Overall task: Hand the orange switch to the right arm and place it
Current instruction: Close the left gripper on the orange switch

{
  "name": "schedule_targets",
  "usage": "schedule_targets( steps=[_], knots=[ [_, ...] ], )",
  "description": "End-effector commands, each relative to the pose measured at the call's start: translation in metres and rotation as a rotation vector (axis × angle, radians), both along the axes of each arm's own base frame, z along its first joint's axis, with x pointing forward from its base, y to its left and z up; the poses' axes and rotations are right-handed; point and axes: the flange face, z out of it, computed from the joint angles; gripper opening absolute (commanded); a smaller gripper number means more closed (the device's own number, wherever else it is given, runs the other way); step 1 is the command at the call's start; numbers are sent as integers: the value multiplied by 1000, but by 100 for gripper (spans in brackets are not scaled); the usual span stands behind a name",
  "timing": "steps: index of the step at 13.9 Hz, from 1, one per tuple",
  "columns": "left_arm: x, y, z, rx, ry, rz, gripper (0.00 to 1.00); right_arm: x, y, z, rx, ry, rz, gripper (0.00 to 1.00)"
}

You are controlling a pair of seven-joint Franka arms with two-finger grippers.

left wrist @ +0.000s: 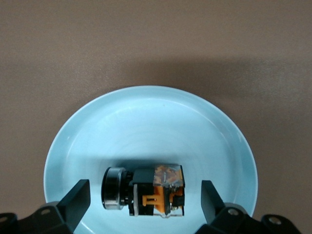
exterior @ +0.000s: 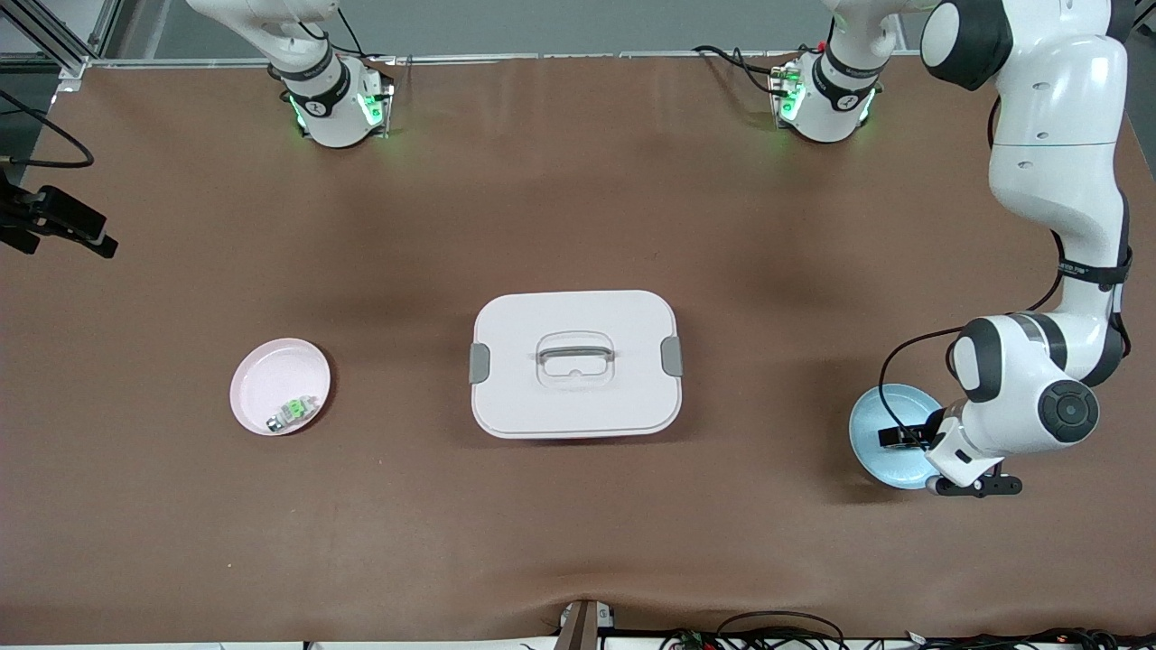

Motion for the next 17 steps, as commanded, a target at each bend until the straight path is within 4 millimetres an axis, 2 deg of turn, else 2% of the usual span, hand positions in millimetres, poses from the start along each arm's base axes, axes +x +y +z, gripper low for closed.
schedule_targets(
  steps=[1, 7, 13, 14, 17],
  knots=[
    [4, 0, -7, 1, -12, -8, 100, -5, -3, 2, 11, -11, -6, 100],
    [4, -1, -11, -1, -30, -5, 100, -5, -3, 2, 11, -11, -6, 100],
    [-4, -1, -21, -32, -29, 42, 100, -5, -2, 2, 11, -12, -5, 100],
    [-4, 0, -21, -36, -29, 51, 85, -5, -2, 2, 11, -11, -5, 100],
    [-6, 1, -23, -38, -23, 57, 53, -5, -3, 2, 11, -12, -6, 100]
  ],
)
